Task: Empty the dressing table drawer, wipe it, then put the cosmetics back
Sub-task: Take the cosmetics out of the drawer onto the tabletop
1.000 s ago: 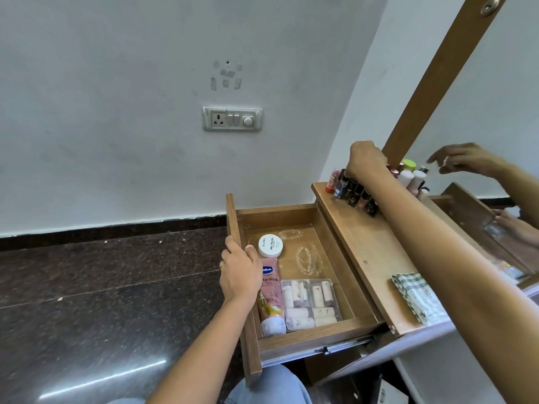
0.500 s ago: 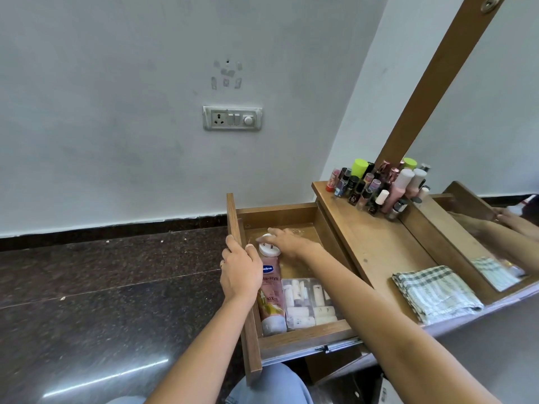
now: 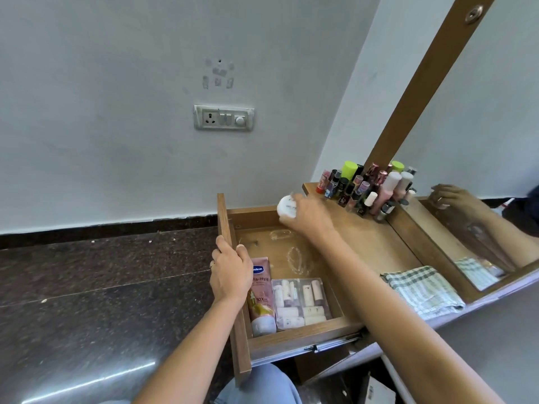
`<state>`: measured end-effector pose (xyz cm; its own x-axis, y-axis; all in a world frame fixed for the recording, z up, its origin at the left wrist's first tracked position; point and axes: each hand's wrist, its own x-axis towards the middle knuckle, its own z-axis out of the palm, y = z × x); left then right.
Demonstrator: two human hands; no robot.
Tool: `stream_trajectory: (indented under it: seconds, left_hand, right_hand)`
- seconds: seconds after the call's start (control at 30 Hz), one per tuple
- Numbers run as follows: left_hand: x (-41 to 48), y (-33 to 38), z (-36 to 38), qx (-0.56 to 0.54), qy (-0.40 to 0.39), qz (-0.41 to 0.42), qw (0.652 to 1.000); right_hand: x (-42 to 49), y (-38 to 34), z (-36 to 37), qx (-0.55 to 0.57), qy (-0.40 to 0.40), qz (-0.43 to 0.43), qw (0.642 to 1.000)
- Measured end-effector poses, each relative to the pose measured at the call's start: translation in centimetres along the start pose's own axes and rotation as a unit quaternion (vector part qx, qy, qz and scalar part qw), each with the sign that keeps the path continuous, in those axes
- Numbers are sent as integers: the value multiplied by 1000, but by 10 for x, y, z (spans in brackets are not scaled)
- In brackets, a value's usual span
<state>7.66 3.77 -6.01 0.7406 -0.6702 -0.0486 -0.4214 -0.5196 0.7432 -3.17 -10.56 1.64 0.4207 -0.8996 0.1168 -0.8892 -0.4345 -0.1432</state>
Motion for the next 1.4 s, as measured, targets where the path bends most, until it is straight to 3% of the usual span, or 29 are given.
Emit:
stream_trajectory:
  seconds: [0.1,0.23,0.4,0.63,0.73,0.83,0.93,1.27,1.4]
  left_hand:
    - [0,-1,0,-2,0,3,1000]
    - [0,-1,-1,-3,1,5,1000]
    - [-1,1,-1,0,1,3,1000]
    - [-2,2,-2,8,-2,-4,1000]
    - [-2,2,-2,10,-1,-2,1000]
    - [-1,1,-2,9,-1,-1,1000]
    - [-1,1,-2,4,-6,-4,1000]
    - [-2,0,-6,-40,-6,-8,999]
    - [-4,2,-8,-56,-4,-2,998]
  right_hand:
    - [0,19,-22,4,38,84,996]
    - [1,35,-22,-22,8,151,988]
    - [1,38,-16,-44,13,167,985]
    - [-10,29,-19,-172,66,153,971]
    - [-27,8,-6,-94,62,82,990]
    - [-63,-27,28,45,-117,68,990]
    - [-76,-46,64,62,-229,67,969]
    - [-73,-58,53,242,-286,180,909]
    - [-72,-48,20,281,-201,141,928]
